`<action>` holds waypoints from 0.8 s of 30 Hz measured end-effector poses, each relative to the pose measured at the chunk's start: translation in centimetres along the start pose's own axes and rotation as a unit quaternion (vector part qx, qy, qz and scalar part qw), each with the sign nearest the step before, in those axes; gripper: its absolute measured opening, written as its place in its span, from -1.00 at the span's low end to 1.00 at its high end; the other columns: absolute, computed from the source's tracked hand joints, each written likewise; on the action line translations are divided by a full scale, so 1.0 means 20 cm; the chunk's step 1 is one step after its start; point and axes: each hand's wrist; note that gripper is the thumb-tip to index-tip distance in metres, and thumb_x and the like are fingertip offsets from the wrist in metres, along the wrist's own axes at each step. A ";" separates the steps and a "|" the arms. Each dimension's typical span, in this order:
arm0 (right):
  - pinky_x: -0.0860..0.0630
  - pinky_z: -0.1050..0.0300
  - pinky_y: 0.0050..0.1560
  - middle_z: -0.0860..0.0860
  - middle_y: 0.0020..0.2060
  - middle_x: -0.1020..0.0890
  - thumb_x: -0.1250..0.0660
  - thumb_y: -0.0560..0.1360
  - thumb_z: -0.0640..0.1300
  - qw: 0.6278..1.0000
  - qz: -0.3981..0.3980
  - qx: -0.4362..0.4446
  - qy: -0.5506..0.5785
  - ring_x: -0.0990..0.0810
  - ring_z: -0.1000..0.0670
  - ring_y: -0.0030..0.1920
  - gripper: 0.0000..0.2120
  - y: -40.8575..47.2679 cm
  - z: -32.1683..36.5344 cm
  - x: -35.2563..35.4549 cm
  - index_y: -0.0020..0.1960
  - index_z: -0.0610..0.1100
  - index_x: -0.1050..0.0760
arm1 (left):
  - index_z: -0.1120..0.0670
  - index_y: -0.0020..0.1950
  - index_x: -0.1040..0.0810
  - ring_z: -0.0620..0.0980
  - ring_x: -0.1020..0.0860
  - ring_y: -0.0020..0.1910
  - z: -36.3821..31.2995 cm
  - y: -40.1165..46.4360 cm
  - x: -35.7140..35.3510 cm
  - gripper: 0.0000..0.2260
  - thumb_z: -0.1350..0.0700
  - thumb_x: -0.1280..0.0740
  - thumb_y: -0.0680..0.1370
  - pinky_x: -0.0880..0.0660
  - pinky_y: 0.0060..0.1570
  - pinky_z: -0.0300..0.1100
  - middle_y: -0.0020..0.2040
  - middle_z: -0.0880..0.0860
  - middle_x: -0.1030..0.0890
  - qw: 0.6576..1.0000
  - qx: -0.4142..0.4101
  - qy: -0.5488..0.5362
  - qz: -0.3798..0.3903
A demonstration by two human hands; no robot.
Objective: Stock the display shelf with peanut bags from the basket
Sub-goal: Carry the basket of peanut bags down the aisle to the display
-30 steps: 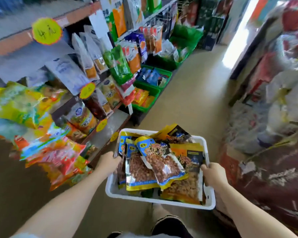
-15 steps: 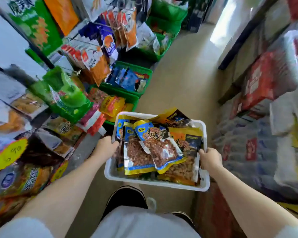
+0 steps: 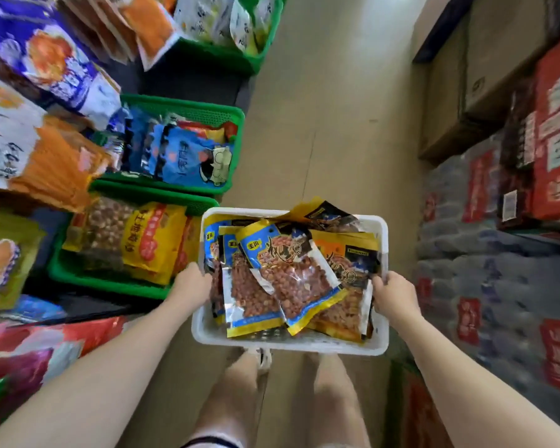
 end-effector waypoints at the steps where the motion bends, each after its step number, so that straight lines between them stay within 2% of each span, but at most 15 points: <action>1: -0.28 0.12 -0.42 -0.14 -0.25 -0.55 -0.12 0.56 -0.06 1.000 0.008 0.005 -0.014 -0.49 -0.15 -0.24 -0.72 0.14 -0.01 -0.08 -0.26 -0.17 -0.38 | 0.35 0.03 -0.42 0.29 -0.55 -0.05 -0.01 0.13 -0.10 -0.81 0.24 -0.16 0.53 -0.43 -0.17 -0.04 0.01 0.35 -0.57 1.000 0.003 0.014 -0.004; 4: -0.23 0.07 -0.40 -0.16 -0.20 -0.54 -0.11 0.58 -0.06 0.999 0.021 0.013 -0.038 -0.44 -0.14 -0.22 -0.71 0.60 -0.09 -0.39 -0.28 -0.15 -0.35 | 0.40 0.09 -0.38 0.31 -0.49 0.07 0.00 0.54 -0.44 -0.79 0.28 -0.15 0.54 -0.32 -0.14 -0.06 0.05 0.37 -0.50 0.999 0.016 0.031 -0.002; 7: -0.26 0.08 -0.26 -0.21 -0.15 -0.59 -0.10 0.59 -0.05 0.997 0.019 0.032 -0.068 -0.46 -0.17 -0.17 -0.71 1.04 -0.20 -0.71 -0.23 -0.18 -0.38 | 0.38 0.00 -0.42 0.24 -0.48 -0.08 0.08 0.96 -0.77 -0.81 0.24 -0.18 0.52 -0.28 -0.20 -0.11 -0.07 0.26 -0.50 0.999 0.017 0.041 -0.005; 9: -0.30 0.06 -0.25 -0.23 -0.13 -0.60 -0.10 0.59 -0.04 0.994 0.025 0.044 -0.094 -0.46 -0.17 -0.19 -0.70 1.28 -0.28 -0.89 -0.27 -0.15 -0.36 | 0.32 -0.08 -0.37 0.17 -0.41 -0.16 0.12 1.16 -0.96 -0.88 0.24 -0.19 0.52 -0.26 -0.24 -0.11 -0.12 0.24 -0.48 0.999 0.020 0.036 -0.007; 12: -0.44 -0.02 -0.21 -0.27 -0.09 -0.59 -0.09 0.59 -0.02 0.988 0.033 0.065 -0.139 -0.52 -0.24 -0.15 -0.71 1.52 -0.37 -1.09 -0.23 -0.17 -0.33 | 0.24 -0.11 -0.29 0.14 -0.38 -0.20 0.15 1.34 -1.17 -0.90 0.24 -0.18 0.53 -0.19 -0.38 -0.09 -0.13 0.24 -0.47 0.999 0.029 0.008 -0.018; 16: -0.30 0.00 -0.24 -0.32 -0.06 -0.55 -0.05 0.61 -0.07 0.992 -0.003 0.064 -0.105 -0.39 -0.17 -0.20 -0.76 1.59 -0.41 -1.20 -0.12 -0.23 -0.29 | 0.24 -0.11 -0.31 0.19 -0.41 -0.20 0.18 1.42 -1.27 -0.91 0.24 -0.19 0.53 -0.25 -0.35 -0.09 -0.14 0.24 -0.43 0.998 -0.004 0.015 -0.068; 18: -0.36 -0.05 -0.17 -0.30 0.02 -0.54 -0.07 0.60 -0.03 0.993 -0.016 0.042 -0.108 -0.44 -0.22 -0.12 -0.72 1.54 -0.38 -1.18 -0.04 -0.26 -0.33 | 0.28 0.04 -0.38 0.26 -0.43 0.01 0.18 1.37 -1.25 -0.84 0.24 -0.21 0.51 -0.37 -0.13 0.01 0.03 0.27 -0.42 0.992 -0.035 0.048 -0.107; 20: -0.41 -0.12 0.03 -0.28 0.15 -0.49 -0.13 0.57 -0.01 0.983 -0.069 0.051 -0.165 -0.46 -0.28 0.10 -0.63 1.46 -0.33 -1.12 0.20 -0.29 -0.35 | 0.26 0.25 -0.38 0.25 -0.39 0.18 0.18 1.29 -1.22 -0.67 0.24 -0.24 0.49 -0.36 0.12 0.09 0.21 0.25 -0.41 0.984 -0.071 0.078 -0.146; 22: -0.40 -0.13 0.12 -0.27 0.20 -0.46 -0.18 0.54 -0.06 0.971 -0.103 0.103 -0.187 -0.42 -0.28 0.18 -0.58 1.38 -0.25 -1.07 0.31 -0.27 -0.31 | 0.22 0.22 -0.43 0.23 -0.41 0.14 0.16 1.19 -1.20 -0.71 0.24 -0.25 0.50 -0.38 0.11 0.07 0.17 0.23 -0.46 0.981 -0.110 0.088 -0.131; 24: -0.40 -0.10 0.14 -0.23 0.19 -0.47 -0.17 0.54 -0.10 0.971 -0.051 0.168 -0.161 -0.41 -0.22 0.18 -0.65 1.33 -0.17 -1.09 0.28 -0.23 -0.36 | 0.20 0.15 -0.44 0.22 -0.47 0.06 0.14 1.11 -1.22 -0.78 0.15 -0.22 0.54 -0.43 -0.01 0.04 0.11 0.21 -0.50 0.993 -0.073 0.076 -0.053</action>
Point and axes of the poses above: each hand's wrist, its own y-axis towards the middle knuckle, its own x-axis out of the back of the hand, z = x × y
